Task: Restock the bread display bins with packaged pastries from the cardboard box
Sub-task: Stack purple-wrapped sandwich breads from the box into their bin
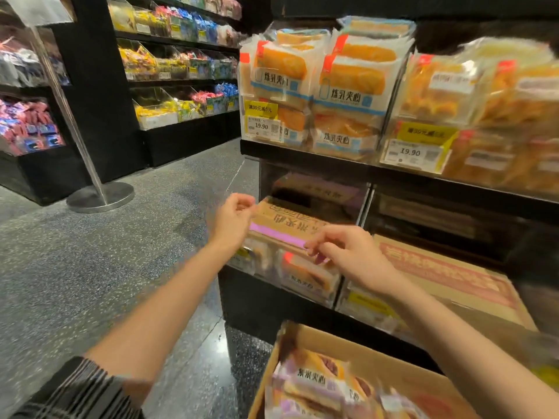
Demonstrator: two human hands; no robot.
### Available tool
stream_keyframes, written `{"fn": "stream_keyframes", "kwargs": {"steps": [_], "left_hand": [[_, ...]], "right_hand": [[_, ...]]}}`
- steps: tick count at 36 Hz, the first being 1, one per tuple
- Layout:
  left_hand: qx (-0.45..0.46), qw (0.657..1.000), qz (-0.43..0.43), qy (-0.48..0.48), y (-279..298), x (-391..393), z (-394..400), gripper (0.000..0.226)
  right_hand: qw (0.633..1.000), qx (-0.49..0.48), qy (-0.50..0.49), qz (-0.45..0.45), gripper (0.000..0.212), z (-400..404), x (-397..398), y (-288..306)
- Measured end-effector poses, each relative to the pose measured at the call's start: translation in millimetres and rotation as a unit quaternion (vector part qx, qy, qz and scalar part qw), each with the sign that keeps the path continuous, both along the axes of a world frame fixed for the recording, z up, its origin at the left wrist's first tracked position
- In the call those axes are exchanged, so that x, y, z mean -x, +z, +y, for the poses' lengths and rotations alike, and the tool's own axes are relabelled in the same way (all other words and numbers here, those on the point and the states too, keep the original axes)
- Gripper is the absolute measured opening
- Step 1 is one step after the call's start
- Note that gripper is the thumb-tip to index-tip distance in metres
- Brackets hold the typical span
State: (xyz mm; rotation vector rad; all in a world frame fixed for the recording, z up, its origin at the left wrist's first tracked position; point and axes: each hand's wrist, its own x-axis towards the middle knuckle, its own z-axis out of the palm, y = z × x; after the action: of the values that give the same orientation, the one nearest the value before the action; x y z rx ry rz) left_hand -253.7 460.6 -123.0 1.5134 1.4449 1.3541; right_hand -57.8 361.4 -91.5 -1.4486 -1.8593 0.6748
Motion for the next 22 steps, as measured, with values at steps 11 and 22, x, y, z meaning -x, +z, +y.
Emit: {"fn": "stream_keyframes", "kwargs": {"steps": [11,22], "left_hand": [[0.212,0.859,0.288,-0.366,-21.6,-32.9,-139.9,0.015],[0.2,0.804,0.483,-0.283,-77.7,-22.4,-195.0,0.021]], "right_hand": [[0.994,0.094,-0.008,-0.047,0.018,-113.3,-24.3,-45.8],[0.948,0.241,-0.039,-0.203,0.028,-146.2,-24.2,-130.3]]}}
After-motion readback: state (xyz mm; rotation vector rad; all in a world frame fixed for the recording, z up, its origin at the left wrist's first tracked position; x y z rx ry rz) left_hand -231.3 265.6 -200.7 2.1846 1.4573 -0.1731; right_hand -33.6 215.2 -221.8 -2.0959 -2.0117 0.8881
